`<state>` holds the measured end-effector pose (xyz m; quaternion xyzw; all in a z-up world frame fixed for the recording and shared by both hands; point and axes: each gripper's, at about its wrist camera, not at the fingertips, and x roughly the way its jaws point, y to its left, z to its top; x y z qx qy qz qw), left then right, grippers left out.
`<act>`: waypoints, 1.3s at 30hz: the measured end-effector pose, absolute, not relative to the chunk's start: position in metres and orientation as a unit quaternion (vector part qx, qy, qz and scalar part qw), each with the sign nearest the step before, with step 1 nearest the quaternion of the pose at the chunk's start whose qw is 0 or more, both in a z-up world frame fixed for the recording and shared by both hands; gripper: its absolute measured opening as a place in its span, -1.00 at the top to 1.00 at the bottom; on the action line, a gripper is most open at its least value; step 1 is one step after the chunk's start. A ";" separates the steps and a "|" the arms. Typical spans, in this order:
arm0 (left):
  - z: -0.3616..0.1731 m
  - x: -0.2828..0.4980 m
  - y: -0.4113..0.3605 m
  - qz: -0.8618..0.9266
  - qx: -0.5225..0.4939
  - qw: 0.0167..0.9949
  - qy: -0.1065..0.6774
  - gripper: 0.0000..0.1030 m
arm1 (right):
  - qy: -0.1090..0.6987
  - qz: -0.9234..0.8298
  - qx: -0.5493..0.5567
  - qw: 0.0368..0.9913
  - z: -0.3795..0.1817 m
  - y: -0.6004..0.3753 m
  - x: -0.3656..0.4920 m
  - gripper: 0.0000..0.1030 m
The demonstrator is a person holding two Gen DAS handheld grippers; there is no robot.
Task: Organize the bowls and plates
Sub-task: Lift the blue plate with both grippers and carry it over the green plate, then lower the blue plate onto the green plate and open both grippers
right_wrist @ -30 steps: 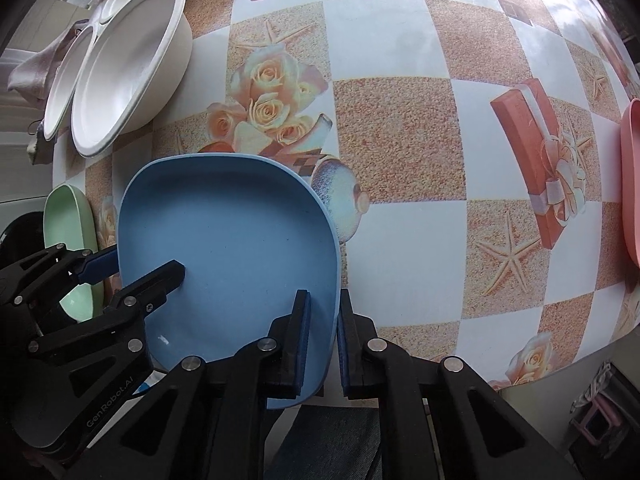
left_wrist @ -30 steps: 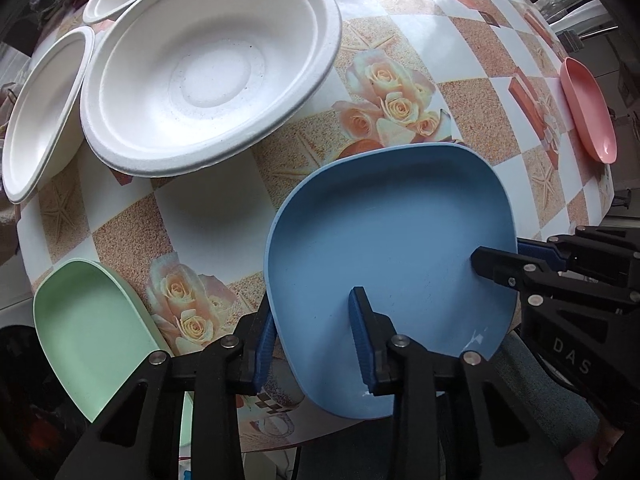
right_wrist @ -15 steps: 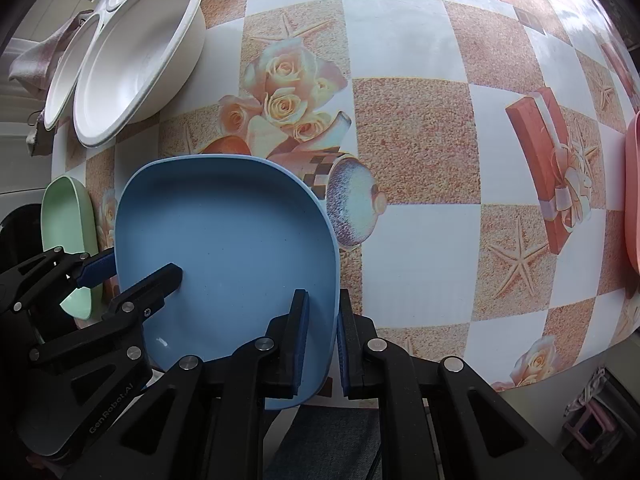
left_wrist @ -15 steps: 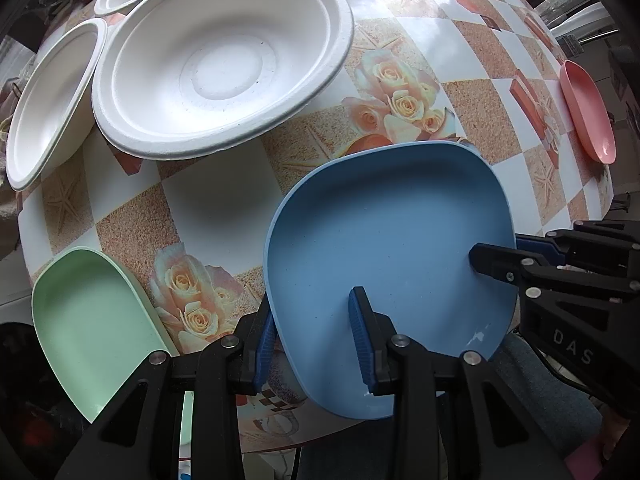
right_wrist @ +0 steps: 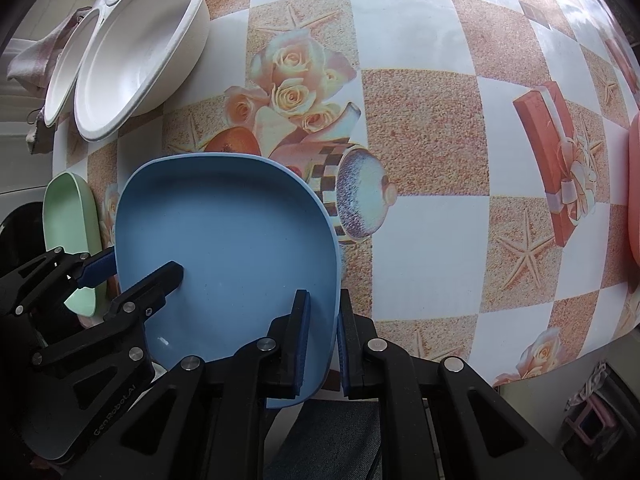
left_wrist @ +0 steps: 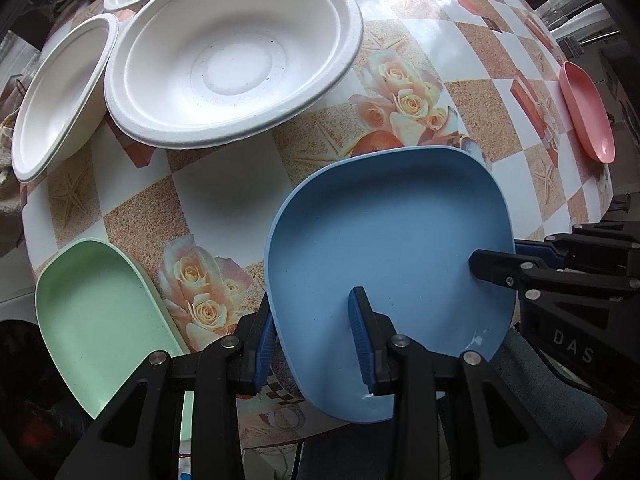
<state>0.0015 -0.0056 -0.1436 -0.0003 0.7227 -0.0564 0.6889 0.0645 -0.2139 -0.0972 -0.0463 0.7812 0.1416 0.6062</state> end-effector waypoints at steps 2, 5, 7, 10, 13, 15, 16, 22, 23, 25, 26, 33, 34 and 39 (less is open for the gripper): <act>-0.140 0.000 -0.003 -0.050 0.003 0.693 0.719 0.25 | 0.784 0.146 -0.046 0.601 -0.096 -0.209 0.064 0.72; -0.132 -0.002 0.002 -0.039 0.009 0.702 0.711 0.25 | 0.783 0.158 -0.057 0.599 -0.090 -0.197 0.062 0.72; -0.126 -0.003 0.006 -0.030 0.010 0.707 0.707 0.25 | 0.780 0.166 -0.064 0.599 -0.086 -0.189 0.062 0.72; -0.119 -0.004 0.015 -0.019 0.004 0.711 0.703 0.25 | 0.777 0.176 -0.070 0.601 -0.078 -0.177 0.062 0.72; -0.114 -0.005 0.021 -0.008 -0.005 0.715 0.699 0.25 | 0.772 0.185 -0.075 0.603 -0.070 -0.164 0.065 0.72; -0.110 -0.006 0.025 -0.002 -0.008 0.717 0.697 0.25 | 0.770 0.190 -0.077 0.604 -0.067 -0.155 0.066 0.72; -0.109 -0.007 0.026 0.001 -0.009 0.719 0.695 0.25 | 0.769 0.193 -0.079 0.604 -0.065 -0.152 0.066 0.72; -0.099 -0.010 0.035 0.008 -0.013 0.724 0.689 0.25 | 0.766 0.202 -0.084 0.604 -0.055 -0.143 0.069 0.72; -0.097 -0.011 0.036 0.009 -0.012 0.725 0.689 0.25 | 0.766 0.203 -0.084 0.604 -0.053 -0.142 0.069 0.72; -0.094 -0.014 0.037 0.012 -0.010 0.726 0.688 0.25 | 0.766 0.205 -0.083 0.604 -0.051 -0.134 0.067 0.72; -0.093 -0.014 0.038 0.013 -0.009 0.726 0.688 0.25 | 0.766 0.206 -0.083 0.603 -0.050 -0.132 0.068 0.72; -0.080 -0.029 0.051 0.028 -0.011 0.727 0.686 0.25 | 0.764 0.224 -0.088 0.599 -0.044 -0.122 0.061 0.72; -0.079 -0.031 0.056 0.031 -0.013 0.727 0.686 0.25 | 0.763 0.227 -0.090 0.598 -0.043 -0.119 0.061 0.72; -0.073 -0.039 0.077 0.049 -0.023 0.726 0.686 0.25 | 0.762 0.244 -0.101 0.592 -0.040 -0.092 0.057 0.72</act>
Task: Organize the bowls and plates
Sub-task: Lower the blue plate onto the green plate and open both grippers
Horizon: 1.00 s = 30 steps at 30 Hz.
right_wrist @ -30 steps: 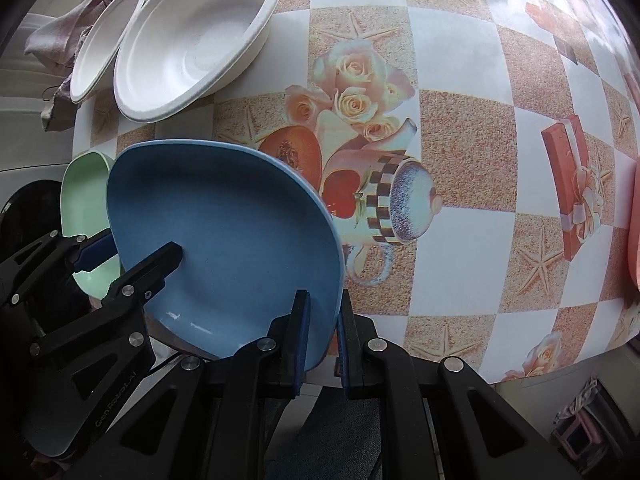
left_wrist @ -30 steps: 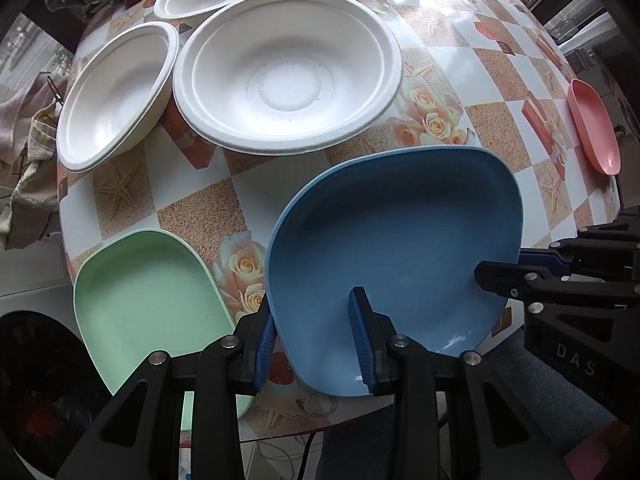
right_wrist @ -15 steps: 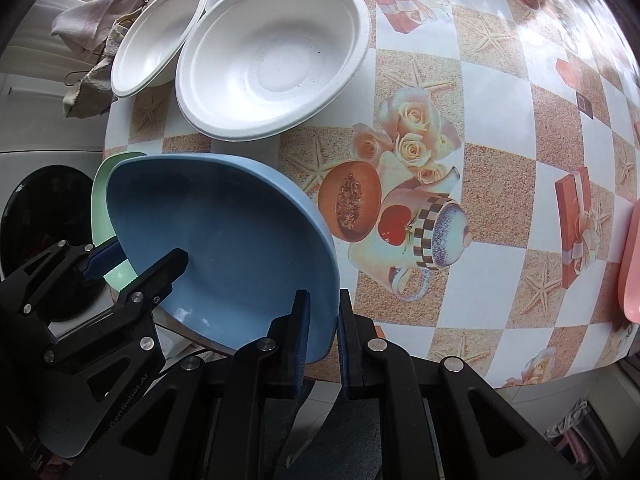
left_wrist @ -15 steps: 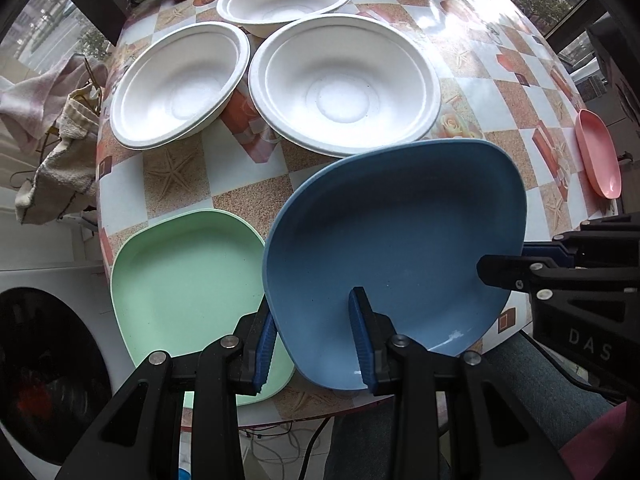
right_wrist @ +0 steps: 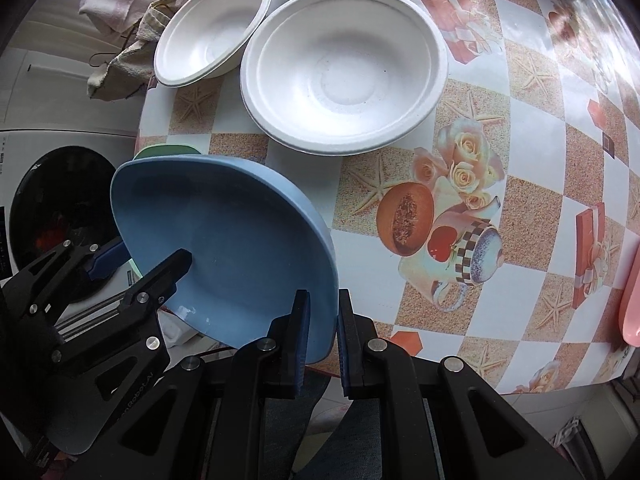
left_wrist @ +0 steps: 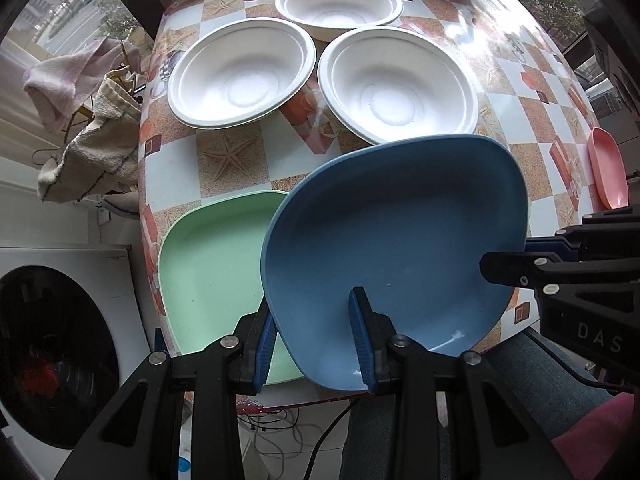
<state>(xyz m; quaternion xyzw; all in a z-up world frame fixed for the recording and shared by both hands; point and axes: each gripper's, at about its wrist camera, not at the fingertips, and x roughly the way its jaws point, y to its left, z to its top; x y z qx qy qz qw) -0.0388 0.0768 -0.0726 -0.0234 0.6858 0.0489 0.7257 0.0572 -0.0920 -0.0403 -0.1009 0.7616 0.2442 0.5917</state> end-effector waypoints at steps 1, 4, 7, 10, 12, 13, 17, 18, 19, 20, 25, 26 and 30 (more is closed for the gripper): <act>-0.070 -0.042 0.081 0.053 -0.025 0.726 0.685 0.25 | 0.761 0.248 -0.104 0.590 -0.041 -0.088 0.055 0.72; -0.069 -0.043 0.098 0.069 -0.027 0.726 0.684 0.25 | 0.760 0.262 -0.111 0.584 -0.041 -0.068 0.051 0.72; -0.069 -0.044 0.116 0.086 -0.028 0.723 0.685 0.25 | 0.759 0.277 -0.118 0.578 -0.046 -0.044 0.046 0.72; -0.071 -0.044 0.135 0.105 -0.036 0.720 0.686 0.25 | 0.760 0.289 -0.126 0.568 -0.054 -0.020 0.041 0.72; -0.074 -0.045 0.146 0.116 -0.040 0.717 0.686 0.25 | 0.763 0.295 -0.129 0.561 -0.059 -0.009 0.039 0.72; -0.074 -0.046 0.151 0.122 -0.042 0.715 0.687 0.25 | 0.765 0.297 -0.130 0.557 -0.063 -0.002 0.038 0.72; -0.081 -0.050 0.164 0.140 -0.050 0.712 0.686 0.24 | 0.768 0.304 -0.137 0.547 -0.074 0.020 0.032 0.72; -0.084 -0.051 0.166 0.143 -0.054 0.711 0.686 0.19 | 0.768 0.305 -0.139 0.546 -0.078 0.028 0.031 0.72; -0.086 -0.052 0.168 0.145 -0.059 0.711 0.686 0.15 | 0.768 0.306 -0.139 0.545 -0.081 0.032 0.030 0.72; -0.087 -0.052 0.169 0.148 -0.064 0.711 0.685 0.05 | 0.767 0.307 -0.138 0.546 -0.082 0.032 0.030 0.72; -0.083 -0.056 0.166 0.150 -0.065 0.719 0.675 -0.42 | 0.755 0.291 -0.163 0.565 -0.083 0.028 0.031 0.71; -0.082 -0.056 0.164 0.146 -0.065 0.721 0.674 -0.47 | 0.755 0.289 -0.161 0.566 -0.082 0.024 0.033 0.59; -0.079 -0.056 0.158 0.125 -0.062 0.724 0.676 -0.51 | 0.739 0.283 -0.164 0.589 -0.075 0.006 0.038 -0.66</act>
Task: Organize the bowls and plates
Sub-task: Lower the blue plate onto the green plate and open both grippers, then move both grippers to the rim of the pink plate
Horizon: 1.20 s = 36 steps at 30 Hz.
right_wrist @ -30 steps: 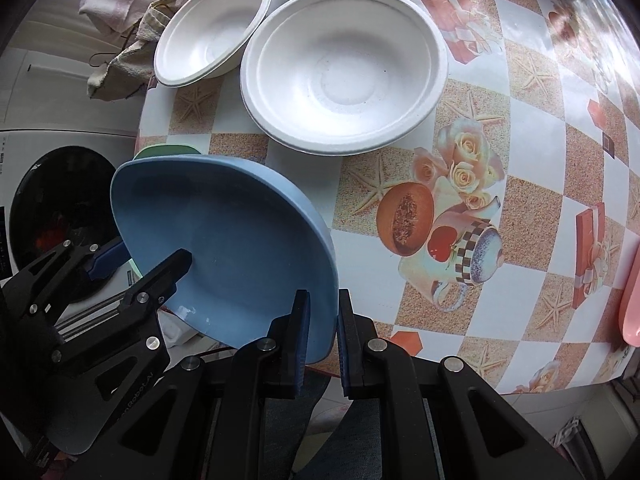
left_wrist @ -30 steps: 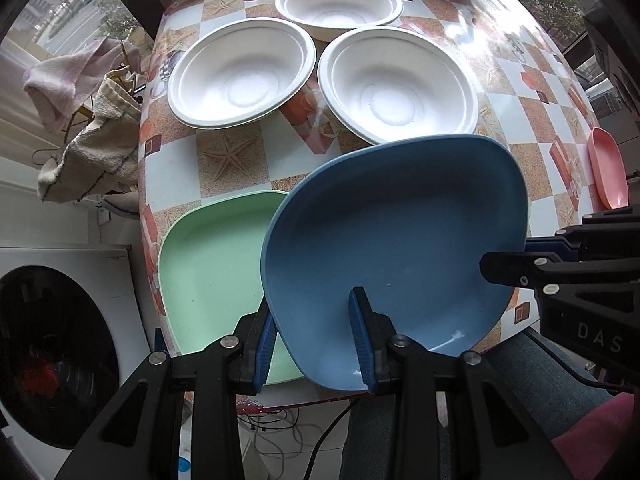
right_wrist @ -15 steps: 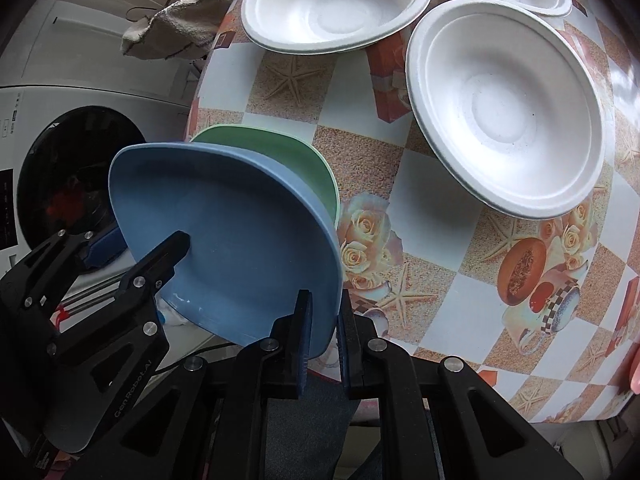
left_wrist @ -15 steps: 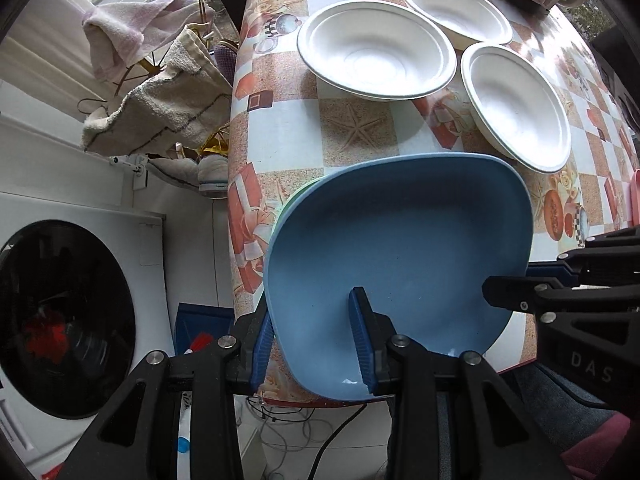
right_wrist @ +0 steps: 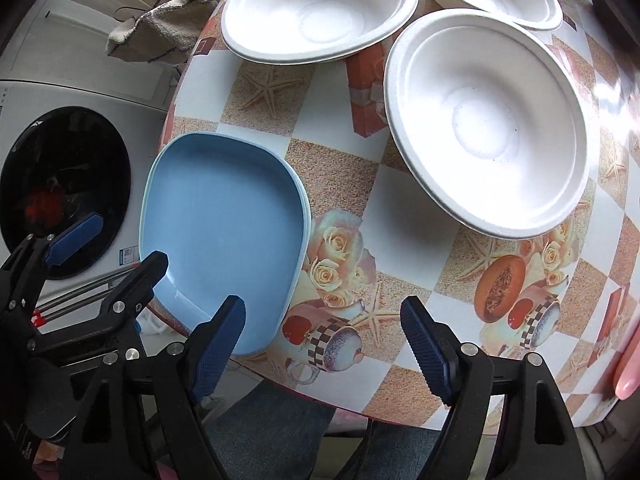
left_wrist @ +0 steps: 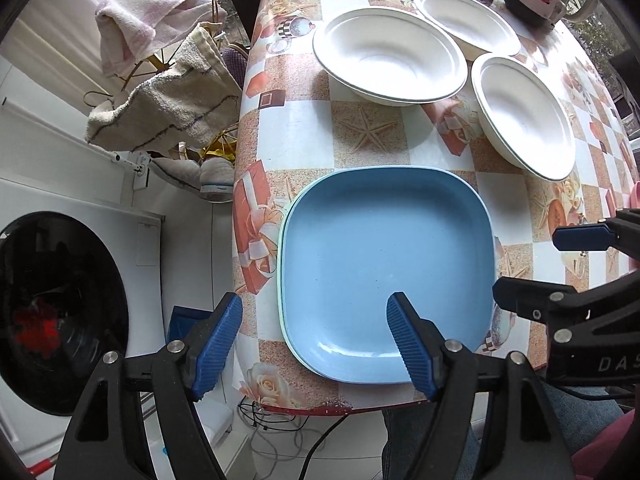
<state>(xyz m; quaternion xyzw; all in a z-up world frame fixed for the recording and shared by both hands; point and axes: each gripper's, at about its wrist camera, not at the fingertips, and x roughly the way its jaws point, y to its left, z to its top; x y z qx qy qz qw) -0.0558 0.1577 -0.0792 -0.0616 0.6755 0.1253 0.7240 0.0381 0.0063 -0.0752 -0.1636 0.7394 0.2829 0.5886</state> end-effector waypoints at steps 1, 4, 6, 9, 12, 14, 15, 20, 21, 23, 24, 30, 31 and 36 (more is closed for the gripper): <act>-0.078 -0.055 0.155 0.117 -0.064 0.725 0.676 -0.51 | 0.736 0.283 -0.166 0.592 -0.074 0.001 0.038 -0.66; -0.075 -0.051 0.140 0.087 -0.058 0.726 0.679 -0.52 | 0.742 0.268 -0.160 0.594 -0.073 -0.021 0.039 -0.66; -0.073 -0.047 0.126 0.061 -0.050 0.727 0.682 -0.52 | 0.758 0.240 -0.145 0.590 -0.077 -0.040 0.040 -0.66; -0.068 -0.041 0.098 0.020 -0.029 0.731 0.682 -0.52 | 0.779 0.191 -0.108 0.587 -0.085 -0.073 0.046 -0.66; -0.063 -0.034 0.070 -0.015 -0.012 0.734 0.678 -0.53 | 0.787 0.150 -0.068 0.594 -0.086 -0.107 0.057 -0.66; -0.063 -0.024 0.049 -0.037 -0.001 0.732 0.680 -0.53 | 0.785 0.131 -0.047 0.604 -0.083 -0.126 0.063 -0.66; -0.064 -0.019 0.039 -0.048 0.007 0.730 0.681 -0.53 | 0.783 0.123 -0.038 0.609 -0.082 -0.135 0.066 -0.66; -0.069 0.006 -0.019 -0.101 0.060 0.718 0.686 -0.53 | 0.781 0.085 0.005 0.619 -0.078 -0.193 0.068 -0.66; -0.069 0.012 -0.031 -0.109 0.070 0.715 0.687 -0.53 | 0.781 0.075 0.018 0.620 -0.078 -0.206 0.068 -0.66; -0.069 0.022 -0.057 -0.127 0.088 0.709 0.688 -0.53 | 0.780 0.052 0.049 0.622 -0.077 -0.238 0.066 -0.66; -0.068 0.028 -0.069 -0.136 0.096 0.707 0.687 -0.53 | 0.778 0.040 0.062 0.623 -0.078 -0.251 0.065 -0.66; -0.064 0.069 -0.150 -0.167 0.131 0.710 0.671 -0.53 | 0.763 -0.033 0.105 0.637 -0.076 -0.344 0.080 -0.66; -0.064 0.077 -0.164 -0.170 0.129 0.711 0.670 -0.53 | 0.759 -0.045 0.107 0.640 -0.076 -0.358 0.083 -0.66; -0.067 0.114 -0.223 -0.178 0.098 0.711 0.673 -0.53 | 0.740 -0.090 0.114 0.657 -0.074 -0.425 0.105 -0.66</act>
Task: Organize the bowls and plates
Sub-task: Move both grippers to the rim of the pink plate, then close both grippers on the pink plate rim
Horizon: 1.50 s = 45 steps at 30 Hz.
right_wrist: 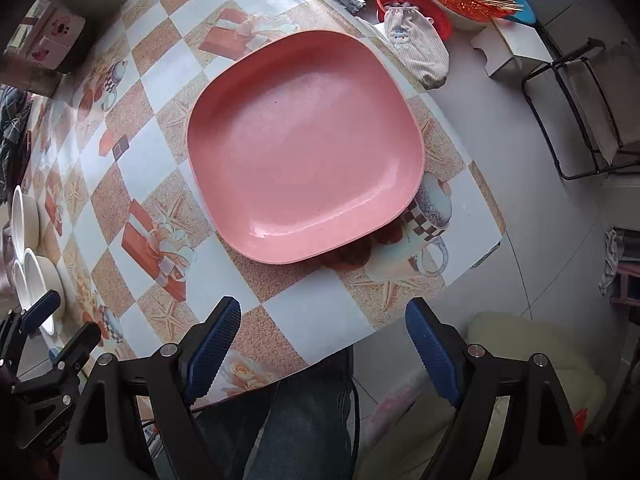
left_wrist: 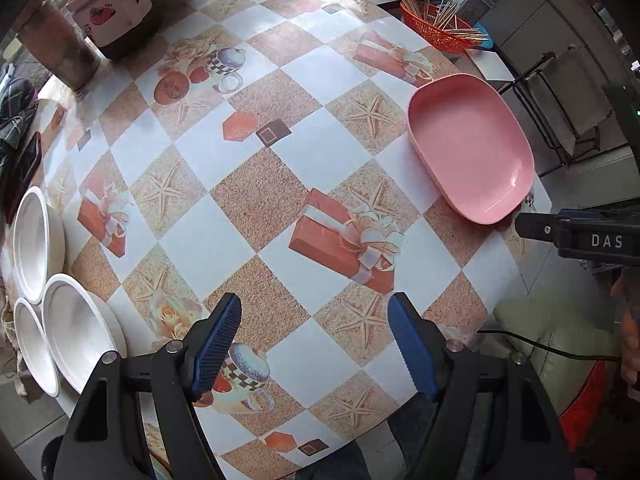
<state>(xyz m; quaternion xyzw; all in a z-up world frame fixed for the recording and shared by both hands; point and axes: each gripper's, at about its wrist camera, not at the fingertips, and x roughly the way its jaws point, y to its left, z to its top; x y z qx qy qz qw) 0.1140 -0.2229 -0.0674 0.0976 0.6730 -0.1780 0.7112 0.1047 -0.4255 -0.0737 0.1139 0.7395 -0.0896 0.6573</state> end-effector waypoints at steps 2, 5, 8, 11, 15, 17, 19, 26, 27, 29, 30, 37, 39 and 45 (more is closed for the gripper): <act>-0.072 0.127 -0.244 -0.173 0.081 0.712 0.675 -0.53 | 0.733 -0.099 0.111 0.664 -0.074 -0.449 0.115 -0.66; -0.083 0.142 -0.271 -0.162 0.055 0.710 0.683 -0.53 | 0.724 -0.100 0.101 0.675 -0.078 -0.470 0.129 -0.66; -0.097 0.157 -0.290 -0.146 0.038 0.703 0.695 -0.53 | 0.716 -0.091 0.086 0.687 -0.075 -0.497 0.153 -0.66; -0.108 0.166 -0.304 -0.133 0.033 0.701 0.700 -0.53 | 0.713 -0.077 0.068 0.693 -0.082 -0.499 0.167 -0.66; -0.119 0.177 -0.317 -0.121 0.034 0.699 0.704 -0.53 | 0.713 -0.061 0.053 0.697 -0.101 -0.496 0.176 -0.66; -0.124 0.182 -0.321 -0.116 0.034 0.701 0.703 -0.53 | 0.712 -0.054 0.050 0.698 -0.107 -0.495 0.181 -0.66; -0.129 0.186 -0.326 -0.110 0.042 0.701 0.703 -0.53 | 0.710 -0.044 0.044 0.701 -0.108 -0.491 0.182 -0.66; -0.142 0.190 -0.343 -0.113 0.058 0.690 0.713 -0.51 | 0.712 -0.010 -0.004 0.703 -0.119 -0.470 0.191 -0.25; -0.143 0.191 -0.350 -0.112 0.068 0.692 0.710 -0.51 | 0.712 -0.007 -0.002 0.702 -0.120 -0.469 0.190 -0.18; -0.143 0.190 -0.356 -0.122 0.079 0.695 0.704 -0.40 | 0.709 -0.007 -0.004 0.705 -0.119 -0.465 0.189 0.09; -0.144 0.191 -0.362 -0.127 0.083 0.696 0.702 -0.37 | 0.707 -0.004 -0.008 0.707 -0.119 -0.463 0.188 0.20; -0.142 0.188 -0.358 -0.150 0.097 0.693 0.698 0.33 | 0.716 0.008 0.003 0.698 -0.119 -0.438 0.180 0.35; -0.143 0.185 -0.349 -0.147 0.095 0.693 0.699 0.33 | 0.720 0.005 -0.002 0.694 -0.119 -0.427 0.174 0.35; -0.142 0.162 -0.314 -0.140 0.107 0.694 0.698 0.33 | 0.731 0.031 0.009 0.681 -0.122 -0.389 0.151 0.35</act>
